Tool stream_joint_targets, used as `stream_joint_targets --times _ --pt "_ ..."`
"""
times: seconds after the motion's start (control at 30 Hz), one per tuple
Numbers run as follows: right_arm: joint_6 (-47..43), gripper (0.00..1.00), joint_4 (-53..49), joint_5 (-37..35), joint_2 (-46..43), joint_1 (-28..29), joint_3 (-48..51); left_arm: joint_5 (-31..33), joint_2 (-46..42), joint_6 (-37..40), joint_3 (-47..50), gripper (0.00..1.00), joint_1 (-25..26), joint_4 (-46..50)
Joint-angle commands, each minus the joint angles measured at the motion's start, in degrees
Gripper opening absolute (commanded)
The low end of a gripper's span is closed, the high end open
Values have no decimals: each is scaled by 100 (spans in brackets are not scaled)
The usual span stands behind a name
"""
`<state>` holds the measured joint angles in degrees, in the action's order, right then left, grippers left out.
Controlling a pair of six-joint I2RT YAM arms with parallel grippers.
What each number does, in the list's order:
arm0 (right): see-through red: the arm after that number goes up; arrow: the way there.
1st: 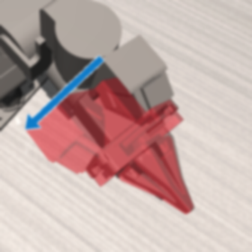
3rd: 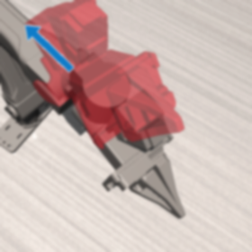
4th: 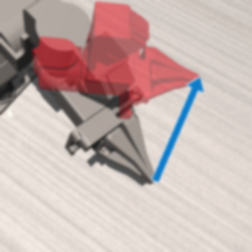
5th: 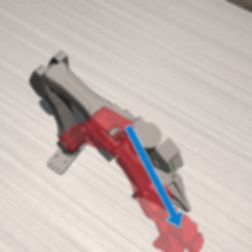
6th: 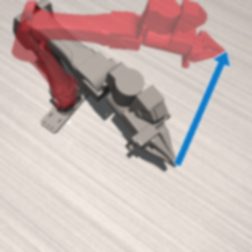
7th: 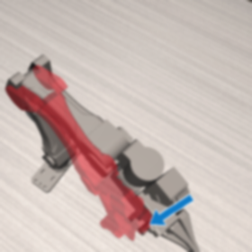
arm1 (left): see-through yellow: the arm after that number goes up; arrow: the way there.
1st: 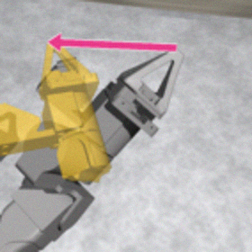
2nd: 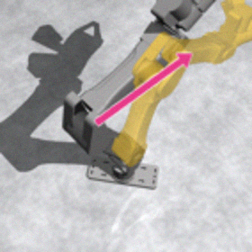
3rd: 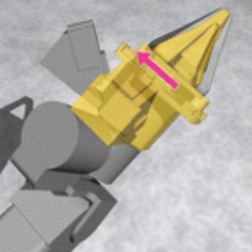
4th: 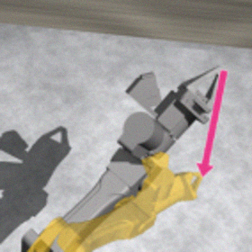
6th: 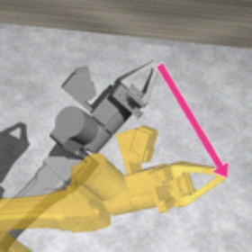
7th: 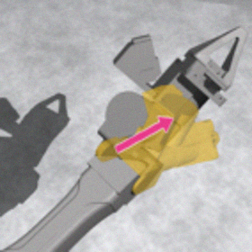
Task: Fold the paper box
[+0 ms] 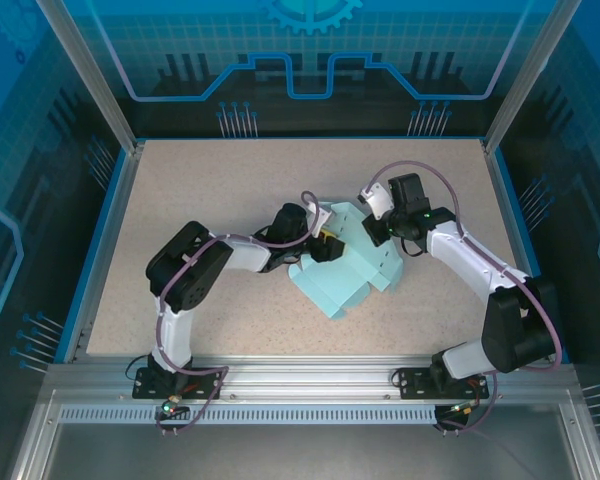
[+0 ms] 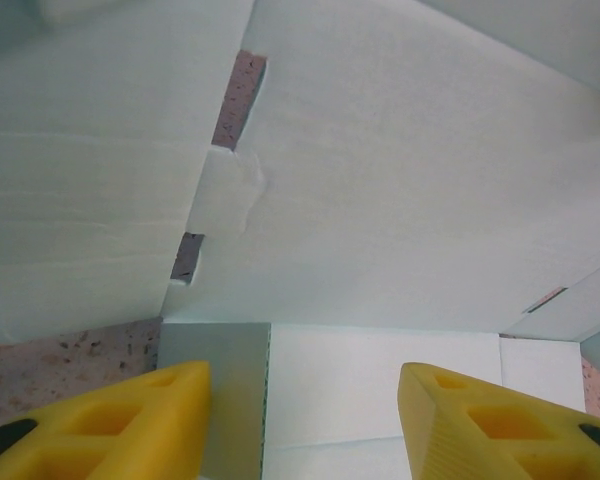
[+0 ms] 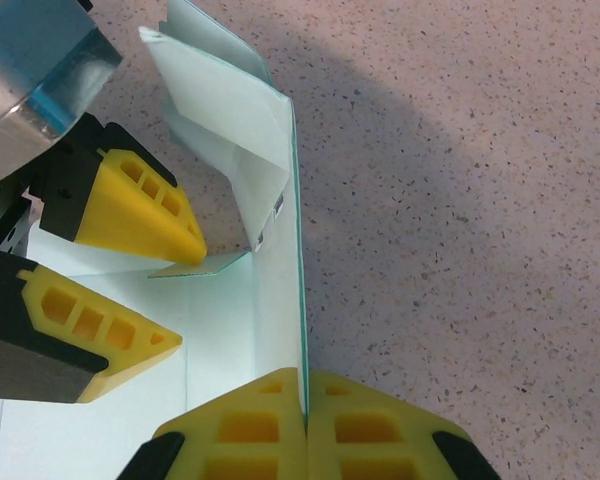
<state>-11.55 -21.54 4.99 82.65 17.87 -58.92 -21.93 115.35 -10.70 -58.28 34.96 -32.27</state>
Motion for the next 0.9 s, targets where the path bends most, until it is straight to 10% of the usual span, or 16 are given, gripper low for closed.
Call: stream_joint_targets --times 0.0,0.87 --pt "136 0 277 90 -8 -66 36 -299 179 -239 151 54 125 -497" --pt "43 0 380 176 -112 -212 152 -458 -506 -255 470 56 -281 -214"
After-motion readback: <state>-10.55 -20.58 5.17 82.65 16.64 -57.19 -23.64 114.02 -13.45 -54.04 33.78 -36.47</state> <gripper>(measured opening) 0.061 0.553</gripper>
